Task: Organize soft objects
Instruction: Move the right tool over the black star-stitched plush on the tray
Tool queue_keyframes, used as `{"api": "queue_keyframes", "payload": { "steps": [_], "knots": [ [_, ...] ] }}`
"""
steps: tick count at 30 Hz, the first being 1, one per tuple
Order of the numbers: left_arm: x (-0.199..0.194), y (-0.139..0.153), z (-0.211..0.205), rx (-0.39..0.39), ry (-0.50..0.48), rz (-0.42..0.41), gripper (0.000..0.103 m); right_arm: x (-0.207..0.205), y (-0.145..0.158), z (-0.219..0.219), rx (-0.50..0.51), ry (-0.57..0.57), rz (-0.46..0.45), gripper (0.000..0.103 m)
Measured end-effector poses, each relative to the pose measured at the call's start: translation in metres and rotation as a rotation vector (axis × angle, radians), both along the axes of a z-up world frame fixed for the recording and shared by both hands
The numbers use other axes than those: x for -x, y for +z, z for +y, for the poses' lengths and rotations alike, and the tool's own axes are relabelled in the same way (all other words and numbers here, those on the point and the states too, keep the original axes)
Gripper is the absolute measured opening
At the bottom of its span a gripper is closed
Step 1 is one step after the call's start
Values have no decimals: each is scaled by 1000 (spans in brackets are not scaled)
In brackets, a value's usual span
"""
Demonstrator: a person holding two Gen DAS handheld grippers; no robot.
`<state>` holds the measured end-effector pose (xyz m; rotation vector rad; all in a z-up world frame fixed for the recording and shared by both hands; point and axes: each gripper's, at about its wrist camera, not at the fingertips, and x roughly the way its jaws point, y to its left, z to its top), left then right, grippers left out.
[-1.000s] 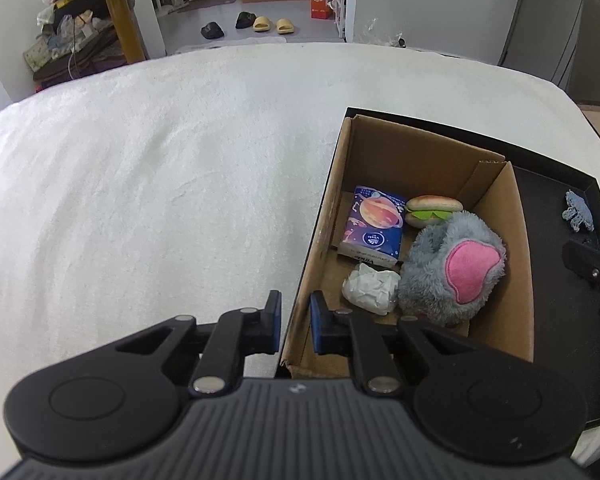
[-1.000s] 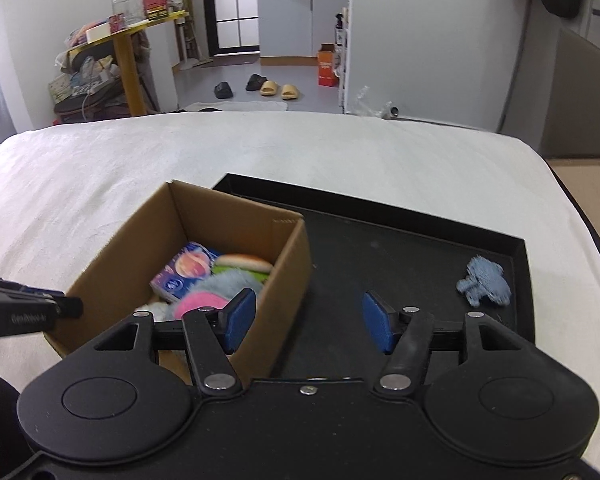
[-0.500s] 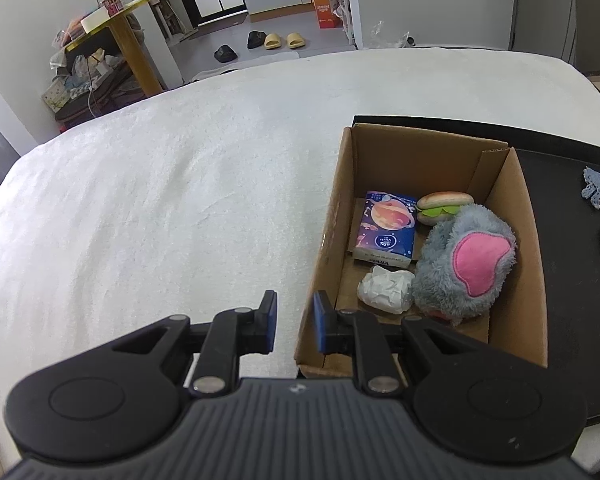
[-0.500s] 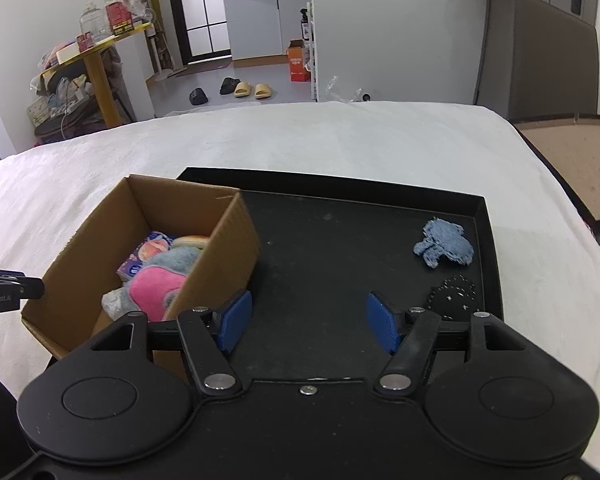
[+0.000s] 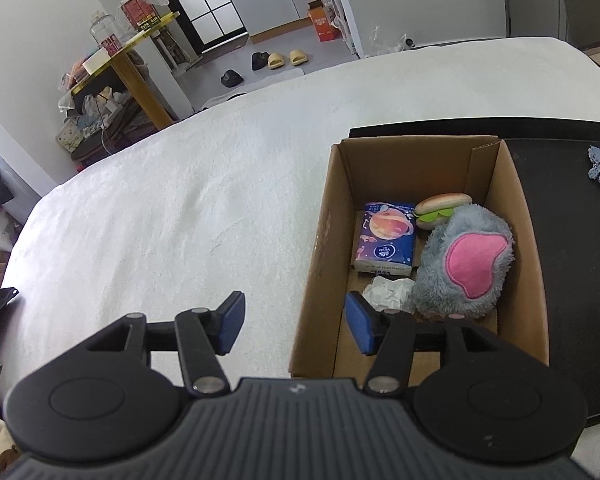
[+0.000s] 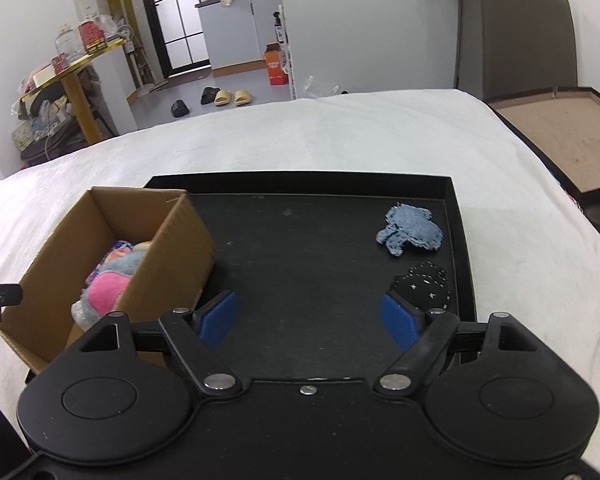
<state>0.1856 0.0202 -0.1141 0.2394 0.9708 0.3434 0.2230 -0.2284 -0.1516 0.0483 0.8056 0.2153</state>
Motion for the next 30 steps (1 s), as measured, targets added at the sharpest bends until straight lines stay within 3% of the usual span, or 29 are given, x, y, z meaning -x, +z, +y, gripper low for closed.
{"api": "queue_keyframes", "payload": {
  "steps": [13, 30],
  "knots": [
    [-6, -5, -13, -71, -7, 20, 58, -15, -24, -37, -33, -87, 4, 79],
    [-20, -16, -26, -130, -20, 72, 58, -60, -65, -52, 26, -190, 73, 78]
  ]
}}
